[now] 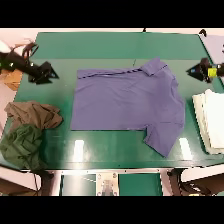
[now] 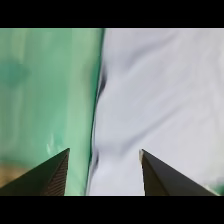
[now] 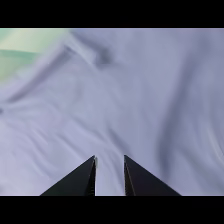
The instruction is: Fold the shirts.
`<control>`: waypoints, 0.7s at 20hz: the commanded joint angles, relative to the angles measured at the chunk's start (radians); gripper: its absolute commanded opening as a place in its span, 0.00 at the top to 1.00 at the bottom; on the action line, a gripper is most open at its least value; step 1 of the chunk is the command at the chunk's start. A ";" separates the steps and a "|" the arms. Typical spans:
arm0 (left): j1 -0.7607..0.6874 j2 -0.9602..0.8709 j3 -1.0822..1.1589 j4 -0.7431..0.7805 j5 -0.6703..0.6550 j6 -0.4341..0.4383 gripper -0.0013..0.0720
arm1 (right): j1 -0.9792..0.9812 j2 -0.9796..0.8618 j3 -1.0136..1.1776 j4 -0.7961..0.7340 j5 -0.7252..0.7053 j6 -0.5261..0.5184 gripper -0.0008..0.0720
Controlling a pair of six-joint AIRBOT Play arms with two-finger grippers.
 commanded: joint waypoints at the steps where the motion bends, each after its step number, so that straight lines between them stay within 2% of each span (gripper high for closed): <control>1: 0.017 0.265 -0.471 -0.004 0.133 0.006 0.28 | -0.074 0.240 -0.363 -0.012 -0.133 -0.079 0.70; 3: 0.017 0.370 -0.722 -0.028 0.272 0.009 0.28 | -0.106 0.364 -0.549 -0.005 -0.227 -0.090 0.70; 5: 0.006 0.381 -0.882 -0.124 0.374 0.074 0.28 | -0.125 0.443 -0.677 -0.004 -0.279 -0.101 0.70; 8: -0.048 0.337 -0.962 -0.298 0.533 0.208 0.28 | -0.132 0.467 -0.760 -0.004 -0.271 -0.105 0.70; 9: -0.071 0.317 -0.962 -0.317 0.565 0.220 0.28 | -0.132 0.467 -0.770 -0.004 -0.263 -0.105 0.70; 11: -0.110 0.272 -0.962 -0.314 0.564 0.220 0.28 | -0.133 0.467 -0.775 -0.004 -0.240 -0.105 0.70; 14: -0.118 0.237 -0.962 -0.305 0.462 0.220 0.28 | -0.140 0.467 -0.774 -0.003 -0.225 -0.104 0.70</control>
